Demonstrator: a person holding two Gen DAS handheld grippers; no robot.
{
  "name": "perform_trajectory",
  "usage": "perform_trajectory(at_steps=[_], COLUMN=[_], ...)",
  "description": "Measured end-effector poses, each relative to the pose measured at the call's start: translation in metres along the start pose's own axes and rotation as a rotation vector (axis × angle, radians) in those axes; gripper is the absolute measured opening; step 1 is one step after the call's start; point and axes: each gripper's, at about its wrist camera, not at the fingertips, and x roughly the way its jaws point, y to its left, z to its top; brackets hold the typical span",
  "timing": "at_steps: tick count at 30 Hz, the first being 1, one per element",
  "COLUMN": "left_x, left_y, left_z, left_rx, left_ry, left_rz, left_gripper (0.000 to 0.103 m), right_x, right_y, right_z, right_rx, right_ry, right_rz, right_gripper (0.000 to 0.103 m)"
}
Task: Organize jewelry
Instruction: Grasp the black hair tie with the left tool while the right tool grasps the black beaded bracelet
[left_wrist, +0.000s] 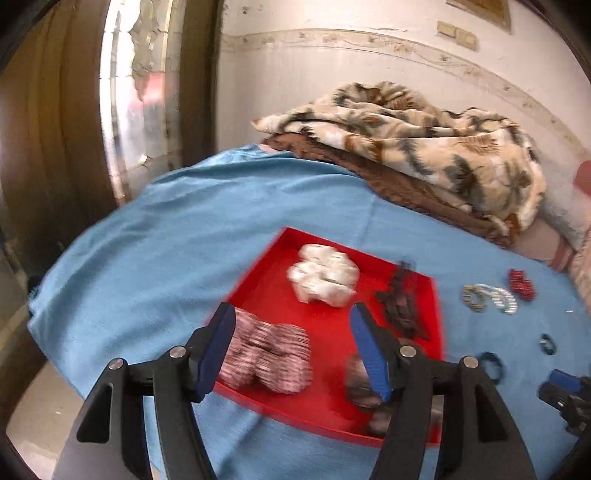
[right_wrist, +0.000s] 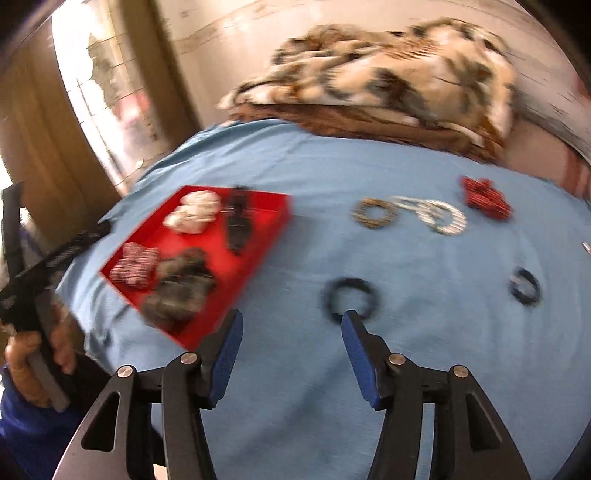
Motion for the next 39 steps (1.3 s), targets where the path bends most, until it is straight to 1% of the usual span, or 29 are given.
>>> perform_trajectory(at_steps=[2, 5, 9, 10, 15, 18, 19, 21, 22, 25, 27, 32, 35, 37, 39], left_x=[-0.007, -0.019, -0.026, -0.024, -0.003, 0.017, 0.028, 0.042, 0.050, 0.070, 0.083, 0.100, 0.109, 0.114, 0.117], left_y=[-0.014, -0.043, -0.093, -0.110, -0.172, -0.199, -0.208, -0.217, -0.221, -0.229, -0.233, -0.235, -0.235, -0.235, -0.236], left_z=[0.001, 0.004, 0.005, 0.003, -0.012, -0.026, -0.031, -0.037, -0.041, -0.049, -0.054, -0.059, -0.061, -0.063, -0.065], left_rx=[0.020, 0.069, 0.147, 0.178, 0.262, 0.304, 0.310, 0.311, 0.315, 0.333, 0.343, 0.357, 0.355, 0.351, 0.354], left_ry=[0.012, 0.007, 0.038, 0.053, 0.156, 0.209, 0.244, 0.284, 0.298, 0.316, 0.344, 0.364, 0.384, 0.405, 0.408], left_rz=[-0.026, -0.072, -0.185, -0.216, -0.298, -0.308, -0.312, -0.320, -0.312, -0.288, -0.282, -0.279, -0.284, -0.288, -0.284], left_gripper=[0.064, 0.064, 0.065, 0.065, 0.065, 0.065, 0.065, 0.065, 0.065, 0.065, 0.065, 0.063, 0.057, 0.047, 0.044], right_x=[-0.006, -0.014, -0.023, -0.023, -0.018, -0.005, -0.001, 0.008, 0.012, 0.024, 0.034, 0.054, 0.059, 0.063, 0.065], right_y=[-0.026, -0.074, -0.126, -0.136, -0.183, -0.204, -0.208, -0.218, -0.222, -0.228, -0.233, -0.242, -0.241, -0.242, -0.241], right_z=[-0.003, -0.007, -0.008, -0.007, -0.004, 0.001, 0.002, 0.007, 0.010, 0.017, 0.020, 0.023, 0.024, 0.025, 0.025], right_rx=[0.032, 0.113, 0.192, 0.207, 0.282, 0.310, 0.313, 0.322, 0.325, 0.313, 0.310, 0.318, 0.301, 0.297, 0.287], right_ry=[0.000, 0.001, -0.013, -0.014, -0.013, 0.003, 0.009, 0.014, 0.013, 0.022, 0.038, 0.069, 0.075, 0.078, 0.078], right_rz=[-0.043, -0.104, -0.172, -0.185, -0.226, -0.235, -0.234, -0.227, -0.219, -0.222, -0.230, -0.227, -0.231, -0.235, -0.247], right_gripper=[0.060, 0.060, 0.060, 0.060, 0.060, 0.060, 0.060, 0.060, 0.060, 0.060, 0.060, 0.060, 0.060, 0.060, 0.059])
